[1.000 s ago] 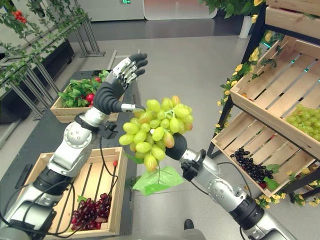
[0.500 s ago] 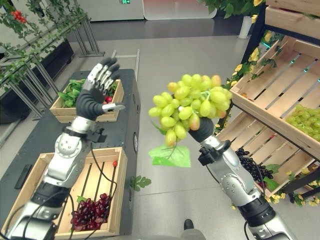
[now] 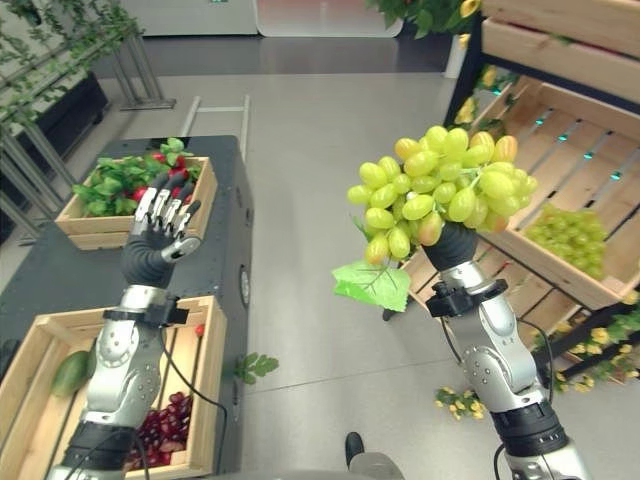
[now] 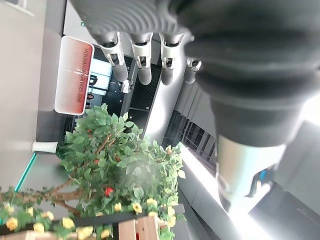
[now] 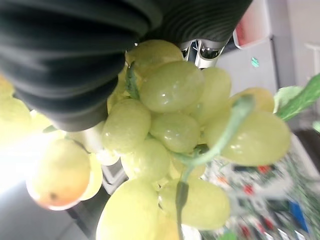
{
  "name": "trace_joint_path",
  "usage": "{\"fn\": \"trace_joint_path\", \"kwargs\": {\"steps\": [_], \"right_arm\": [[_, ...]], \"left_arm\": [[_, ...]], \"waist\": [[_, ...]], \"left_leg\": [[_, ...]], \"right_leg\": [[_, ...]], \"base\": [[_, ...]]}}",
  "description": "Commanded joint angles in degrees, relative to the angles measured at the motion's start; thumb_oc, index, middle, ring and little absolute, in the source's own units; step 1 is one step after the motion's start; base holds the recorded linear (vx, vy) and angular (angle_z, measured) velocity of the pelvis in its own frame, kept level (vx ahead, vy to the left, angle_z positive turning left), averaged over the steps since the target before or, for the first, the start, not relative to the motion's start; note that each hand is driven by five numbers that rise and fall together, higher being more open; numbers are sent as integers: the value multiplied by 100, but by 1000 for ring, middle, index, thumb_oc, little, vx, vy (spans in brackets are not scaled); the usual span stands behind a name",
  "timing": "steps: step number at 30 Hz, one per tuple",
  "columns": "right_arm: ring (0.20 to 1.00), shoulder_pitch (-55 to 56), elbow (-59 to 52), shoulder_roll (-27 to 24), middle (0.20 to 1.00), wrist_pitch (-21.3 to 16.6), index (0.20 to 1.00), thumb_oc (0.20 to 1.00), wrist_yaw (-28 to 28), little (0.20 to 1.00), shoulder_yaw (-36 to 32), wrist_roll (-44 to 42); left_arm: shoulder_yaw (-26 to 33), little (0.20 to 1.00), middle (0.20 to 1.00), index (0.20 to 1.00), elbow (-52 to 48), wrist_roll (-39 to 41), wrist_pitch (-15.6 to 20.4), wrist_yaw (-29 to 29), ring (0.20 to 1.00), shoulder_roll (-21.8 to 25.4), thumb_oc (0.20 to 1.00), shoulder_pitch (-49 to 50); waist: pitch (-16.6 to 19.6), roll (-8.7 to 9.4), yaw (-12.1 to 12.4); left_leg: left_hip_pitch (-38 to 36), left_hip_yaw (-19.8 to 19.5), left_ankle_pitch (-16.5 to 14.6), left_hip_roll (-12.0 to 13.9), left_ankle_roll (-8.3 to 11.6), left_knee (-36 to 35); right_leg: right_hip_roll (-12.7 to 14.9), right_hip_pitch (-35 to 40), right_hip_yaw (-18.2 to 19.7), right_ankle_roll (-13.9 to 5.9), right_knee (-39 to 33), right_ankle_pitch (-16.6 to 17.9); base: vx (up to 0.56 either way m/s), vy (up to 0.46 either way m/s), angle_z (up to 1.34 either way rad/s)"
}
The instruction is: Pick up the fruits from the basket on one side to the basket on the other side
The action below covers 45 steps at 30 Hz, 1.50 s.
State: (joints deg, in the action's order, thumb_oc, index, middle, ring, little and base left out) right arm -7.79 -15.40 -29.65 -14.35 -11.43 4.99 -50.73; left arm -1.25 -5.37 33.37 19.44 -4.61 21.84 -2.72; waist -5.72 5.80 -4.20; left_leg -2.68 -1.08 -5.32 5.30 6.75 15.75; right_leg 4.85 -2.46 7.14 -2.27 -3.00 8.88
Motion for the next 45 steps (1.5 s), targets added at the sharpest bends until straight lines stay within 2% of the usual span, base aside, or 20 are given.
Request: {"fn": "trace_joint_path", "kwargs": {"steps": [1, 2, 4, 5, 6, 9, 10, 11, 12, 14, 16, 17, 20, 24, 36, 45], "right_arm": [[200, -501, -227, 64, 200, -525, 200, 200, 150, 200, -263, 201], [200, -556, -166, 66, 200, -544, 200, 200, 160, 200, -249, 266], [200, -691, -146, 56, 200, -559, 200, 200, 155, 200, -152, 341], [200, -828, -96, 67, 200, -544, 200, 200, 159, 200, -95, 421], [200, -795, -85, 105, 200, -554, 200, 200, 213, 200, -139, 535], [200, -986, 65, 242, 200, -625, 200, 200, 381, 200, -48, 659], [200, -1112, 133, 311, 200, -614, 200, 200, 448, 200, 35, 732], [200, -1270, 192, 404, 200, -600, 200, 200, 492, 200, 151, 786], [200, -1502, 302, 544, 200, -580, 200, 200, 532, 200, 323, 777], [200, -1536, 368, 547, 200, -562, 200, 200, 523, 200, 370, 805], [200, -1551, 414, 529, 200, -540, 200, 200, 542, 200, 384, 849], [200, -1456, 426, 471, 200, -500, 200, 200, 547, 200, 290, 888], [200, -1440, 477, 455, 200, -533, 200, 200, 564, 200, 262, 806], [200, -1456, 498, 331, 200, -512, 200, 200, 627, 200, 204, 819], [200, -2087, 1514, -38, 200, -475, 200, 200, 1242, 200, 349, 1028], [200, -2444, 1848, 69, 200, -381, 200, 200, 1298, 200, 553, 971]], "left_arm": [[297, 1000, 1000, 1000, -327, 108, 353, 24, 1000, 100, 1000, 75], [345, 1000, 1000, 1000, -411, 72, 402, 47, 1000, 112, 1000, 101], [359, 1000, 1000, 1000, -408, 87, 473, 90, 1000, 127, 1000, 63], [437, 1000, 1000, 1000, -431, 246, 514, -6, 1000, 79, 1000, 110], [411, 1000, 1000, 1000, -412, 269, 537, -7, 1000, 39, 1000, 72], [312, 1000, 1000, 1000, -524, 217, 571, 7, 1000, 82, 1000, 63], [346, 1000, 1000, 1000, -558, 102, 606, 73, 1000, 173, 1000, 55], [387, 1000, 1000, 1000, -590, 3, 631, 146, 1000, 254, 1000, 20], [471, 1000, 1000, 1000, -615, -84, 649, 271, 1000, 343, 1000, 16], [515, 1000, 1000, 1000, -632, -107, 636, 308, 1000, 353, 1000, 45], [548, 1000, 1000, 1000, -625, -78, 638, 302, 1000, 343, 1000, 52], [586, 1000, 1000, 1000, -640, -27, 619, 246, 1000, 293, 1000, 70], [617, 1000, 1000, 1000, -662, -72, 591, 220, 1000, 237, 1000, 130], [561, 1000, 1000, 1000, -684, 131, 553, 98, 1000, 158, 1000, 133], [132, 1000, 1000, 1000, -806, 587, 423, -111, 1000, 169, 1000, -64], [-18, 1000, 1000, 1000, -863, 588, 369, -77, 1000, 180, 1000, -6]], "waist": [[-4, 2, 117], [-14, -43, 186], [-61, -46, 238], [-21, -65, 197], [19, -69, 176], [-4, -36, 144], [-69, -14, 177], [-131, -5, 262], [-147, -67, 496], [-158, -75, 470], [-140, -61, 443], [-41, 15, 382], [168, 97, 457], [273, 96, 453], [347, 5, 495], [366, -46, 582]], "left_leg": [[672, -454, 303, -696, -179, -178], [761, -670, 340, -886, -242, -467], [759, -784, 388, -965, -265, -547], [516, -633, 408, -842, -382, -885], [386, -511, 461, -761, -435, -1162], [159, -160, 464, -703, -573, -1518], [160, 10, 456, -672, -589, -1522], [166, 185, 437, -612, -598, -1494], [193, 526, 409, -433, -590, -1453], [148, 538, 384, -405, -595, -1446], [98, 555, 394, -399, -594, -1502], [42, 523, 353, -447, -587, -1546], [-24, 705, 273, -468, -541, -1569], [-19, 759, 309, -383, -451, -1488], [-158, 549, 405, -239, -265, -1612], [-207, 485, 478, -199, -231, -1713]], "right_leg": [[-370, 501, -23, -185, 671, -892], [-483, 531, 119, -227, 749, -964], [-531, 489, 213, -265, 886, -989], [-587, 393, 402, -331, 931, -966], [-571, 331, 425, -390, 963, -953], [-565, -3, 529, -631, 1293, -928], [-518, -195, 416, -692, 1422, -883], [-372, -384, 94, -735, 1547, -833], [131, -454, -929, -703, 1665, -854], [193, -422, -1030, -690, 1809, -879], [178, -410, -967, -706, 1813, -842], [161, -269, -776, -666, 1439, -857], [317, 157, -923, -649, 583, -729], [277, 370, -828, -642, 231, -620], [136, 696, -1080, -484, 2, -727], [112, 808, -1161, -461, -94, -721]], "base": [[169, 31, -85], [131, 34, -104], [32, 43, -138], [-33, 136, -144], [-39, 197, -132], [-53, 132, -83], [-112, 90, -83], [-179, 38, -124], [-108, 3, -122], [-32, 17, -104], [18, 17, -57], [88, -14, -32], [91, -64, -34], [23, -77, -25], [28, -49, 13], [1, -11, 5]]}}
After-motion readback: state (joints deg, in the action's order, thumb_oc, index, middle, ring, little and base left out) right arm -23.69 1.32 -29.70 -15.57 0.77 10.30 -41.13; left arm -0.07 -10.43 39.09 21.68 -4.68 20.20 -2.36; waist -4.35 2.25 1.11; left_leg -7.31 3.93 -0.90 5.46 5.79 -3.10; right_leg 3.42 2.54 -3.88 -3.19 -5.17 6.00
